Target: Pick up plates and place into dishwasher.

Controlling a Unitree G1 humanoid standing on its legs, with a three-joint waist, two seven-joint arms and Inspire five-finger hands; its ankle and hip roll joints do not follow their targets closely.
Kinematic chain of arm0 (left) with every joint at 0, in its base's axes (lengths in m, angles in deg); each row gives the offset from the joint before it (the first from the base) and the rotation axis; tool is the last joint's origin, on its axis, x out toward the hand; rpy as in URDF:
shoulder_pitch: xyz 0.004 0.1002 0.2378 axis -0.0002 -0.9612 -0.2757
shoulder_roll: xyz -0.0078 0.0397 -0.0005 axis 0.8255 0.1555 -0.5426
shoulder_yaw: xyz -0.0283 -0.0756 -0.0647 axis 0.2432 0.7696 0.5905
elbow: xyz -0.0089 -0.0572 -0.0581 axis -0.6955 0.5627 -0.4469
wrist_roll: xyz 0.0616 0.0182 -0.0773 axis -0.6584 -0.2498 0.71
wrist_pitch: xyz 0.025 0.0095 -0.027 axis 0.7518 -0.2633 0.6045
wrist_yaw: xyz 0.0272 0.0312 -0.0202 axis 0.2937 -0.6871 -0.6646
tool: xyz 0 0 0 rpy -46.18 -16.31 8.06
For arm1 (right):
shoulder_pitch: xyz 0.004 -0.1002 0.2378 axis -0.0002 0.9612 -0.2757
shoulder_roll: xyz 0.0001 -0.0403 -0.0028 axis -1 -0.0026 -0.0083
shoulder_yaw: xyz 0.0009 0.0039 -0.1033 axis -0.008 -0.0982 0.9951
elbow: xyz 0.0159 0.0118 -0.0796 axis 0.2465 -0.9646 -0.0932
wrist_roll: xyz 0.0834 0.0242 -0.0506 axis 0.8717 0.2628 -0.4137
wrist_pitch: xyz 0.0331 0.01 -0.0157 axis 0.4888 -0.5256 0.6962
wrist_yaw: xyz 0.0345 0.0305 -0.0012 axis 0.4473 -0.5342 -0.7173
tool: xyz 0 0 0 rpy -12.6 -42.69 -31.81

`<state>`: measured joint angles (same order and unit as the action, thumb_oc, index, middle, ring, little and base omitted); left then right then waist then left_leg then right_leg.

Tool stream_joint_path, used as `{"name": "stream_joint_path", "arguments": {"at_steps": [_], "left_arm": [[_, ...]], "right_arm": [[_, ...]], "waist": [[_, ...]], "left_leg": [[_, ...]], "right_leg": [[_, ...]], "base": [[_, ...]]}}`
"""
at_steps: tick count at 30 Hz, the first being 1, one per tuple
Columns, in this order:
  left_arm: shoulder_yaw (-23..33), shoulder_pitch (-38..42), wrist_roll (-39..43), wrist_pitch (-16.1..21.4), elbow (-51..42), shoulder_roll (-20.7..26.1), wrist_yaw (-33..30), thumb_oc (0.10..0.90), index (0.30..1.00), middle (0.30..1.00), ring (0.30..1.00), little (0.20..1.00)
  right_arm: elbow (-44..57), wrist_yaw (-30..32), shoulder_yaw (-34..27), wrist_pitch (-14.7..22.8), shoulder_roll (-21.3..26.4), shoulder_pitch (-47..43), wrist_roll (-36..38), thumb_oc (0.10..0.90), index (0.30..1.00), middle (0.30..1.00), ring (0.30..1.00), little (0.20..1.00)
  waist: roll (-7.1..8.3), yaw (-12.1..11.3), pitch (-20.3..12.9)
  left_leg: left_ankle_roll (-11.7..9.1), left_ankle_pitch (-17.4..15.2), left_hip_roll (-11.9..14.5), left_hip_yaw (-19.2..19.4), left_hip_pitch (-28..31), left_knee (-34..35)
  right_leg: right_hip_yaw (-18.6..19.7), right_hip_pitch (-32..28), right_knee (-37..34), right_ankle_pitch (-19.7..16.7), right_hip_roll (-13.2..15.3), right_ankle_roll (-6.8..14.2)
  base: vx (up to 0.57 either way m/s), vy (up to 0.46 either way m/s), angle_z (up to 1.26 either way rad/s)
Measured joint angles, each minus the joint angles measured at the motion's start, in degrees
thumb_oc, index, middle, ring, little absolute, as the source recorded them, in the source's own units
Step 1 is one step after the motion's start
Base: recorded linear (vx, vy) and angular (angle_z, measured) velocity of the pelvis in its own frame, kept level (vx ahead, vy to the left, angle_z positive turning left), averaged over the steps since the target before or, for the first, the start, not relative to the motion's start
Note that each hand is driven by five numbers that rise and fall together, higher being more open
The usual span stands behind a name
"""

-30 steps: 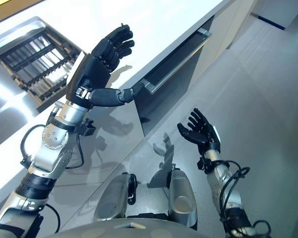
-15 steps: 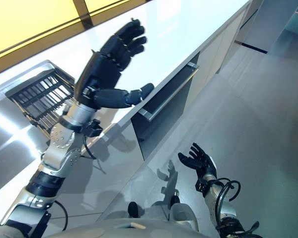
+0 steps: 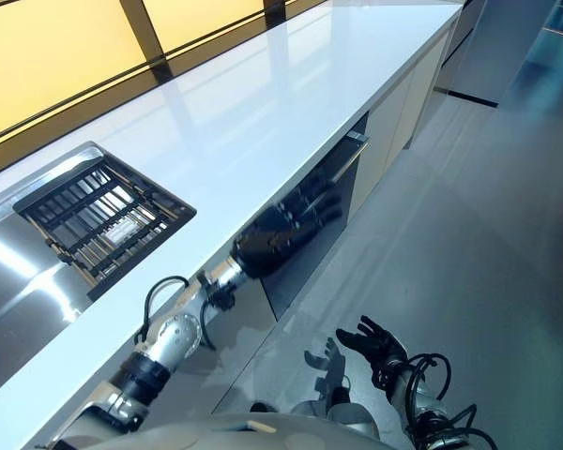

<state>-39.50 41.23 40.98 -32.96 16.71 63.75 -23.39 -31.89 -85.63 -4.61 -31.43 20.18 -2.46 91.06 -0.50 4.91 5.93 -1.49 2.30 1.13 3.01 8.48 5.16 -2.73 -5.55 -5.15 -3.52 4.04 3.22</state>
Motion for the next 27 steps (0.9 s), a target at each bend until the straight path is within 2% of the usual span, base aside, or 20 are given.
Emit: {"name": "stream_joint_path", "arguments": {"at_steps": [2, 4, 10, 18, 24, 27], "left_arm": [[0.0, -1.7, -4.3, 0.8, 6.5, -0.2, 0.0, 0.8, 0.9, 0.9, 0.9, 0.9], [0.2, -3.5, -12.6, 2.8, 14.9, 0.4, -1.1, 0.8, 0.9, 0.9, 0.9, 0.9], [0.8, -7.1, -32.4, 7.5, 30.3, 1.6, -4.1, 0.8, 0.9, 0.9, 0.9, 0.9], [1.3, -7.0, -43.8, 9.9, 45.4, -1.1, -12.0, 0.8, 0.9, 0.9, 0.9, 0.9], [3.5, -6.3, -55.7, 9.4, 50.0, -1.4, -26.2, 0.8, 0.9, 0.9, 0.9, 0.9], [7.5, -7.0, -56.1, 4.7, 51.8, -2.4, -31.2, 0.8, 0.9, 0.9, 0.9, 0.9]], "right_arm": [[-1.0, -0.5, -0.1, -0.1, -0.1, -0.1, -0.2, 0.8, 0.9, 0.9, 0.9, 0.9], [-2.1, -0.9, -0.1, -0.7, -0.2, -0.1, -1.0, 0.8, 0.9, 0.9, 0.9, 0.9], [-6.1, -0.9, 0.0, -2.0, -1.2, 0.0, -1.2, 0.8, 0.9, 0.9, 0.9, 0.9], [-10.4, -1.0, 0.4, -4.1, -3.7, 0.6, -5.4, 0.8, 0.9, 0.9, 0.9, 0.9], [-13.0, 1.2, 0.3, -6.9, -4.2, 1.0, -11.4, 0.8, 0.9, 0.9, 0.9, 0.9], [-13.1, 2.2, 0.4, -6.9, -4.1, 1.0, -12.5, 0.8, 0.9, 0.9, 0.9, 0.9]], "waist": [[0.25, -0.1, -0.6], [0.76, -0.5, -1.1], [1.4, -2.0, -1.6], [1.15, -2.0, -4.5], [0.53, -2.0, -6.1], [0.35, -2.1, -6.4]], "left_leg": [[0.0, 0.0, 0.1, 0.2, 0.0, 0.2], [-0.1, -0.1, 0.5, 0.5, 0.1, 0.2], [-0.1, -0.1, 0.6, 0.6, 0.0, 0.2], [-0.1, -0.1, 0.6, 0.6, 0.0, 0.2], [0.0, -0.3, 0.8, 0.3, -0.1, 0.2], [-0.1, -0.2, 0.8, -0.2, -0.1, 0.2]], "right_leg": [[0.2, 0.1, 0.0, 0.0, 0.0, 0.0], [0.4, 0.2, 0.0, 0.0, -0.1, 0.0], [0.2, 0.2, -0.1, 0.0, -0.2, 0.0], [0.3, 0.2, -0.1, 0.0, -0.2, -0.1], [0.0, 0.2, -0.3, 0.1, -0.3, 0.0], [-0.4, 0.0, -0.3, 0.1, -0.3, 0.0]], "base": [[0.04, -0.016, -0.06], [0.04, -0.016, -0.05], [0.02, -0.002, 0.01], [0.02, 0.004, 0.0], [0.0, 0.001, 0.0], [0.0, 0.005, 0.05]]}}
